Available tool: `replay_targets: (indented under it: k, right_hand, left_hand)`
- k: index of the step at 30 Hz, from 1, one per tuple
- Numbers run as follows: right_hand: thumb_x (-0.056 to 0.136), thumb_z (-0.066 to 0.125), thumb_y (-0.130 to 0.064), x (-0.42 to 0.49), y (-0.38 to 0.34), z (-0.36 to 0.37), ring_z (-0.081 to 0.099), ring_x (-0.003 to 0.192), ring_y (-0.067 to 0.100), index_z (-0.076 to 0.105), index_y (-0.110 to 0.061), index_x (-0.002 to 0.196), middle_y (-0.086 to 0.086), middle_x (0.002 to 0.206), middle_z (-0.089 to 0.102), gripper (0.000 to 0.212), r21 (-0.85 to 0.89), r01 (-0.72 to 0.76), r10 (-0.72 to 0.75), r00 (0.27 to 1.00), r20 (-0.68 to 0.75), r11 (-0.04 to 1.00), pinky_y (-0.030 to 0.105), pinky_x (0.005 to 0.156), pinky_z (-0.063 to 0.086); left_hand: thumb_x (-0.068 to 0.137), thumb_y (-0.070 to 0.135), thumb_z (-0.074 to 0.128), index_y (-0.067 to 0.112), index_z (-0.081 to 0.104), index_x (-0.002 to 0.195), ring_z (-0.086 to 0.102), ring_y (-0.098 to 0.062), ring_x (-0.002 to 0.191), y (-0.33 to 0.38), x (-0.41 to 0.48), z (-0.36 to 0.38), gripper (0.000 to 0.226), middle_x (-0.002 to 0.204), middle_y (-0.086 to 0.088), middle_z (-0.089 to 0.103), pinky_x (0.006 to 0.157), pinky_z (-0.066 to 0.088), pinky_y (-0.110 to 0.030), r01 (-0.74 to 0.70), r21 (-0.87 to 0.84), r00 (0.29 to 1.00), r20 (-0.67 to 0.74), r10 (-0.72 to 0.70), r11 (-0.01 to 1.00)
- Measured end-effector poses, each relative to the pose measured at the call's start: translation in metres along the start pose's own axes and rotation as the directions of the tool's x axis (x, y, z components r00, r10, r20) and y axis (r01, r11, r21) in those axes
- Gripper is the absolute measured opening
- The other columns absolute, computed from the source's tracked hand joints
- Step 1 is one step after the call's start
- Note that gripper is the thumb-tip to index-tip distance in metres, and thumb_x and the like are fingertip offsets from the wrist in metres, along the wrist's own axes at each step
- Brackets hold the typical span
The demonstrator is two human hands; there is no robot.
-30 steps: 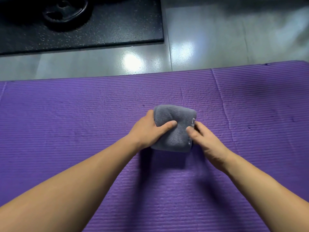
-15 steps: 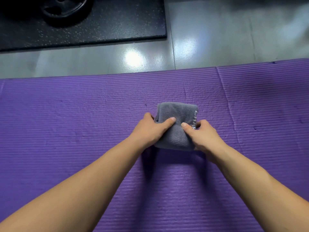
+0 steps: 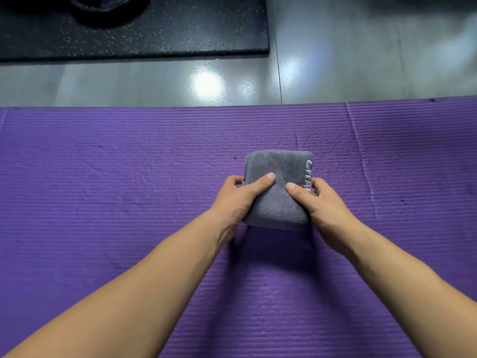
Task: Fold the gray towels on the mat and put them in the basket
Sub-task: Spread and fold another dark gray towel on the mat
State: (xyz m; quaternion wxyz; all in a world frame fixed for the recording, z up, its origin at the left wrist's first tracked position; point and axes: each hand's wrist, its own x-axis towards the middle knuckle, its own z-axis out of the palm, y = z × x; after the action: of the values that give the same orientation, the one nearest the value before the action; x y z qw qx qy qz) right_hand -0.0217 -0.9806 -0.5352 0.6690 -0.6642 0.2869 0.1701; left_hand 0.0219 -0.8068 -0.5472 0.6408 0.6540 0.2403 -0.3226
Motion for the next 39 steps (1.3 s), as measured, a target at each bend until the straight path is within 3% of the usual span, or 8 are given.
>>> replay_targets:
  k: [9, 17, 20, 24, 28, 34, 36, 39]
  right_hand:
    - [0.078, 0.07, -0.033, -0.068, -0.037, 0.04, 0.07, 0.097, 0.013, 0.052, -0.005, 0.122, 0.006, 0.108, 0.074, 0.055, -0.019, 0.074, -0.073, 0.995, 0.068, 0.997, 0.026, 0.083, 0.057]
    - [0.087, 0.067, -0.052, -0.164, -0.106, 0.099, 0.066, 0.112, 0.009, 0.058, -0.023, 0.127, -0.006, 0.117, 0.071, 0.05, -0.252, 0.109, -0.08, 0.989, 0.123, 0.962, 0.032, 0.098, 0.049]
    - [0.1, 0.061, -0.032, -0.213, -0.147, 0.124, 0.06, 0.112, -0.008, 0.044, -0.027, 0.145, -0.019, 0.124, 0.065, 0.049, -0.336, 0.18, -0.137, 0.98, 0.147, 0.925, 0.013, 0.096, 0.043]
    - [0.101, 0.057, -0.034, -0.275, -0.206, 0.158, 0.05, 0.122, -0.016, 0.013, -0.04, 0.159, -0.038, 0.135, 0.048, 0.073, -0.445, 0.309, -0.208, 0.942, 0.262, 0.84, 0.004, 0.098, 0.036]
    - [0.096, 0.052, -0.042, -0.326, -0.254, 0.199, 0.044, 0.135, -0.007, 0.009, -0.05, 0.156, -0.028, 0.15, 0.044, 0.074, -0.473, 0.375, -0.179, 0.895, 0.409, 0.797, 0.018, 0.112, 0.035]
    - [0.103, 0.051, -0.039, -0.391, -0.304, 0.297, 0.046, 0.135, -0.002, 0.014, -0.055, 0.154, -0.019, 0.151, 0.047, 0.065, -0.508, 0.441, -0.07, 0.801, 0.594, 0.74, 0.03, 0.11, 0.043]
    - [0.102, 0.05, -0.041, -0.412, -0.312, 0.343, 0.049, 0.131, -0.003, 0.014, -0.058, 0.153, -0.021, 0.148, 0.048, 0.064, -0.516, 0.455, -0.037, 0.775, 0.631, 0.725, 0.023, 0.103, 0.048]
    - [0.103, 0.049, -0.043, -0.444, -0.315, 0.419, 0.047, 0.134, -0.002, 0.014, -0.058, 0.152, -0.024, 0.149, 0.046, 0.063, -0.509, 0.472, -0.014, 0.743, 0.669, 0.72, 0.038, 0.112, 0.042]
  left_hand:
    - [0.055, 0.058, 0.094, 0.004, 0.053, 0.136, 0.069, -0.03, 0.113, 0.009, -0.066, -0.048, 0.106, 0.125, -0.015, 0.07, 0.102, 0.053, -0.053, 0.047, -0.232, 0.99, 0.142, -0.014, 0.972]
    - [0.068, 0.049, 0.082, 0.008, 0.055, 0.129, 0.07, -0.009, 0.101, 0.065, -0.185, -0.107, 0.078, 0.119, -0.007, 0.072, 0.085, 0.055, -0.022, -0.088, -0.155, 0.996, -0.039, 0.083, 0.984]
    - [0.062, 0.061, 0.081, 0.013, 0.056, 0.127, 0.07, -0.011, 0.104, 0.092, -0.243, -0.131, 0.084, 0.119, -0.003, 0.071, 0.094, 0.055, -0.032, -0.088, -0.15, 0.992, -0.105, 0.073, 0.985]
    - [0.06, 0.067, 0.079, 0.024, 0.059, 0.121, 0.069, -0.013, 0.108, 0.128, -0.321, -0.166, 0.078, 0.116, 0.004, 0.072, 0.102, 0.052, -0.044, -0.096, -0.176, 0.972, -0.228, 0.054, 0.98]
    - [0.064, 0.062, 0.078, 0.023, 0.059, 0.12, 0.07, -0.009, 0.104, 0.158, -0.4, -0.205, 0.071, 0.113, 0.005, 0.073, 0.098, 0.055, -0.037, -0.103, -0.283, 0.942, -0.336, 0.002, 0.954]
    - [0.074, 0.053, 0.073, 0.024, 0.06, 0.12, 0.071, -0.009, 0.102, 0.174, -0.502, -0.288, 0.057, 0.114, 0.004, 0.073, 0.083, 0.055, -0.027, -0.143, -0.436, 0.883, -0.462, -0.084, 0.888]
    - [0.074, 0.054, 0.073, 0.024, 0.06, 0.123, 0.071, -0.009, 0.103, 0.172, -0.529, -0.329, 0.058, 0.115, 0.004, 0.074, 0.086, 0.055, -0.029, -0.159, -0.474, 0.86, -0.498, -0.115, 0.866]
    - [0.074, 0.054, 0.073, 0.026, 0.06, 0.12, 0.071, -0.012, 0.104, 0.165, -0.567, -0.4, 0.055, 0.114, 0.004, 0.074, 0.097, 0.056, -0.04, -0.174, -0.499, 0.834, -0.534, -0.142, 0.849]
